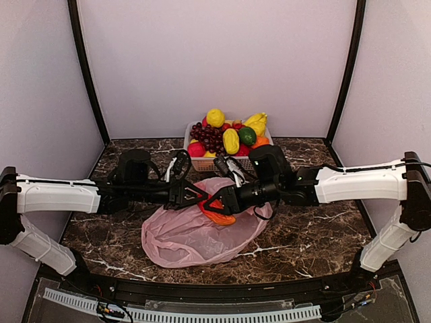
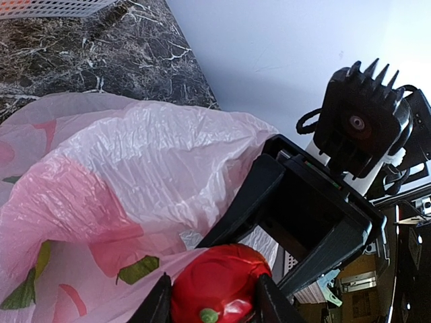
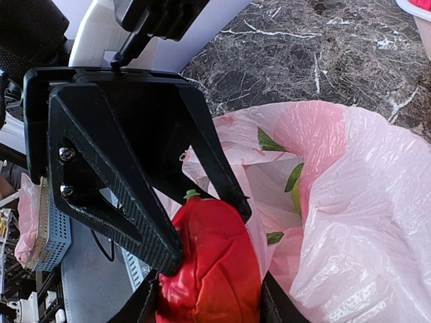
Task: Untie the knot of the plastic bag and take out the fruit
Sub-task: Pass from the right arm to the left
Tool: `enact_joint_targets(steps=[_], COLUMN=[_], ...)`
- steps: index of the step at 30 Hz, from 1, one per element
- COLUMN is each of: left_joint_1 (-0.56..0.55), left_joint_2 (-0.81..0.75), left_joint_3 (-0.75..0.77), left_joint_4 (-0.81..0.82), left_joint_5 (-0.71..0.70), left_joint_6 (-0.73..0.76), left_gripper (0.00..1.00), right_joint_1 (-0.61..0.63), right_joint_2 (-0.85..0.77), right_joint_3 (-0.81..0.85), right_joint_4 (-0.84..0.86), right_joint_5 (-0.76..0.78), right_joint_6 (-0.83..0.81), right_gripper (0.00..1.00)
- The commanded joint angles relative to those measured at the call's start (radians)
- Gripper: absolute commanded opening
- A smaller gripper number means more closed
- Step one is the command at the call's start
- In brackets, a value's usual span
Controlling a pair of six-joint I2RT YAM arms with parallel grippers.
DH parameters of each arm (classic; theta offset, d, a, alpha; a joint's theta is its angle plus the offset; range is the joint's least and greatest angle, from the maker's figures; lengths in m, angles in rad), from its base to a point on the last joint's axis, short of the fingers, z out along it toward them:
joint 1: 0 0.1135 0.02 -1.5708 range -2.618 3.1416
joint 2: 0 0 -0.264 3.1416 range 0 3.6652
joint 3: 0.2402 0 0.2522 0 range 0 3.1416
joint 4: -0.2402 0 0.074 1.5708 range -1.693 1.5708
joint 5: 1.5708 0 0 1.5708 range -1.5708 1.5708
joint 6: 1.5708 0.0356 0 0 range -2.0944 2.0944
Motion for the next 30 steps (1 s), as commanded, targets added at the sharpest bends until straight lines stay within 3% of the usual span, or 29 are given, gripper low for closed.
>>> enact_joint_targets(steps=[1, 6, 10, 16, 24, 30], left_joint_1=[-0.009, -0.009, -0.009, -0.009, -0.009, -0.009], left_joint_2=[-0.011, -0.028, -0.05, -0.07, -0.081, -0.082], left_joint_3=[-0.008, -0.022, -0.03, -0.038, -0.046, -0.047], left_joint_4=[0.012, 0.009, -0.007, -0.012, -0.013, -0.016], left_joint_5=[0.016, 0.0, -0.021, -0.03, -0.041, -0.046], left_joint_6=[0.0, -0.002, 0.002, 0.002, -0.002, -0.003], left_gripper=[0.28, 0.24, 0.22, 0.2, 0.2, 0.2], right_joint_1=[0.009, 0.009, 0.01, 0.033, 0.065, 0.093], right_joint_2=[0.007, -0.026, -0.078, -0.123, -0.06, -0.119], right_joint_3=[0.03, 0.021, 0.007, 0.031, 0.112, 0.077], right_joint_4=[0.037, 0.005, -0.049, -0.14, -0.369, -0.312], right_joint_5=[0.013, 0.063, 0.128, 0.217, 0.348, 0.304], right_joint_6=[-0.008, -0.012, -0.034, -0.089, -0.071, -0.103], right_gripper=[0.45, 0.81, 0.95, 0.98, 0.96, 0.94])
